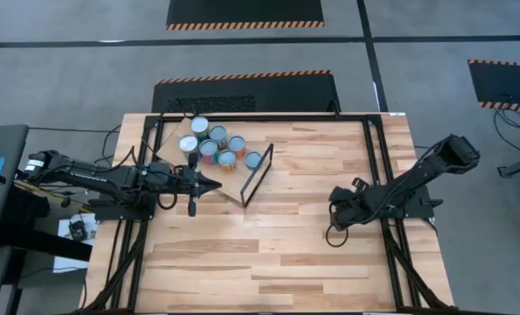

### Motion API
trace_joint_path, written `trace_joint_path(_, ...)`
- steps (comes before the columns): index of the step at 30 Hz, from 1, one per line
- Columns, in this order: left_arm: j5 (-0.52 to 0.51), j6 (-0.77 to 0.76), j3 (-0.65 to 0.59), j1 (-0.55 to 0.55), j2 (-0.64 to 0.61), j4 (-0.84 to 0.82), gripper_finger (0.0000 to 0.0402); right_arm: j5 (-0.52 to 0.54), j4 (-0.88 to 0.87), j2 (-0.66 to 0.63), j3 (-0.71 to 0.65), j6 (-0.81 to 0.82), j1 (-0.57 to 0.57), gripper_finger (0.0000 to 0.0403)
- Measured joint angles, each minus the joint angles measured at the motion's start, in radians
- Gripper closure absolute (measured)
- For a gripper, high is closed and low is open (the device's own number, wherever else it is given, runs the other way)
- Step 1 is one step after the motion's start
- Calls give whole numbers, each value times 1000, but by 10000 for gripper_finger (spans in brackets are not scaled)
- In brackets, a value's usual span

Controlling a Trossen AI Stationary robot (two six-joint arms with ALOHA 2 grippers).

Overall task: Pick and place cans onto a shelf
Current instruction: Put the canned mushrooms on the shelf

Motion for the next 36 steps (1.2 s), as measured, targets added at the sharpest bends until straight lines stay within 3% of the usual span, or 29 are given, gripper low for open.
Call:
trace_joint_path(6, 0, 0, 0, -9, 0, -2, 398, 18, 12, 67, 4, -33, -19, 330)
trace_joint_path(12, -14, -3, 0, -14, 0, -2, 398, -1, 65, 74, 44, -115, -19, 385)
trace_joint_path(15, -34, -5, 0, -14, 0, -2, 398, -39, 87, 72, 105, -156, -21, 391)
trace_joint_path(20, -36, 0, 0, -14, 0, -2, 398, -45, 275, 96, 200, -290, -40, 384)
trace_joint_path(28, -42, 1, 0, -14, 0, 1, 398, -82, 673, 345, 400, -651, -79, 392)
trace_joint_path(36, -42, 0, 0, -14, 0, -2, 398, -146, 692, 674, 704, -873, -102, 391)
